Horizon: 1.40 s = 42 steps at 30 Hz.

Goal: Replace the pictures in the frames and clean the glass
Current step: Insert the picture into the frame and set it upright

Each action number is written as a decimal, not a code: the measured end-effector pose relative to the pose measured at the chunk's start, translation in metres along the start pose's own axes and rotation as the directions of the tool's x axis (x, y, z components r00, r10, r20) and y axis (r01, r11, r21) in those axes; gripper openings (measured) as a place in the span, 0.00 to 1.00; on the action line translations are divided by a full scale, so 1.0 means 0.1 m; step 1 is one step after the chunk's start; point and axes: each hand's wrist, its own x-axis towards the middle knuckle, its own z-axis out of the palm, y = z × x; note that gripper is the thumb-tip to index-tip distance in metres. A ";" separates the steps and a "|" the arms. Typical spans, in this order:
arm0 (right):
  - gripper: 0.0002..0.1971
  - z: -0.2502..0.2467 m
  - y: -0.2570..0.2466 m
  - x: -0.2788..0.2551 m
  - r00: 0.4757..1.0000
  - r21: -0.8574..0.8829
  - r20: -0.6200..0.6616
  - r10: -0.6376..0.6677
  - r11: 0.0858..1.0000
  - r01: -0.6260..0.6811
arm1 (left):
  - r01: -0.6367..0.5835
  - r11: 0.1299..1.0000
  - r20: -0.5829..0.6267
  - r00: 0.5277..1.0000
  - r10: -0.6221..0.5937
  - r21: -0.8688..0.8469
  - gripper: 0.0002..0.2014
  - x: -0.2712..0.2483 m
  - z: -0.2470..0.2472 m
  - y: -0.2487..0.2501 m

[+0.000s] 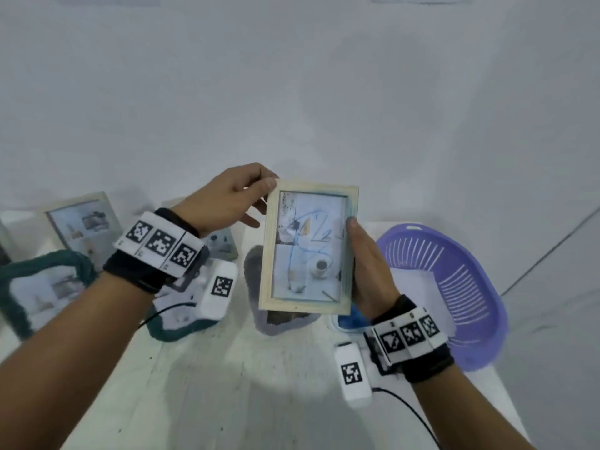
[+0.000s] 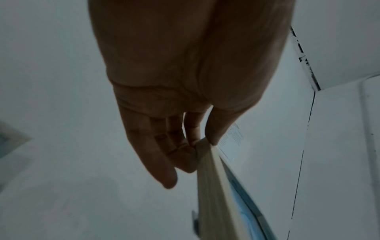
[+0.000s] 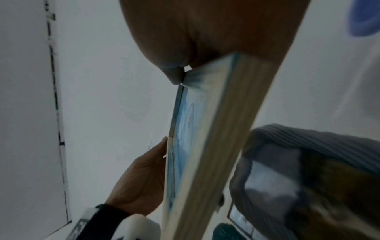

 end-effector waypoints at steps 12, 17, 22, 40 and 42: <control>0.28 -0.01 0.58 -0.92 0.983 0.140 -0.008 0.181 0.974 -0.178 | 0.003 0.970 -0.120 0.992 -0.033 -0.242 0.37 -1.43 1.36 -0.32; 0.27 0.09 0.72 -1.13 0.987 0.099 -0.043 0.153 0.984 -0.148 | 0.016 0.903 -0.168 0.981 -0.098 -0.430 0.44 -1.54 1.61 -0.41; 0.25 0.26 0.92 -1.24 0.991 -0.061 -0.085 0.104 0.992 -0.110 | 0.031 0.807 -0.198 0.963 -0.181 -0.589 0.46 -1.66 1.61 -0.53; 0.13 0.22 1.45 -1.57 0.946 -0.792 -0.198 -0.256 0.611 0.000 | 0.203 0.822 -0.278 0.875 -0.396 -0.533 0.15 -2.25 1.37 -1.63; 0.14 0.13 1.59 -1.55 0.955 -0.888 -0.158 -0.251 0.458 -0.026 | 0.272 0.875 -0.320 0.853 -0.411 -0.400 0.12 -2.24 1.45 -1.78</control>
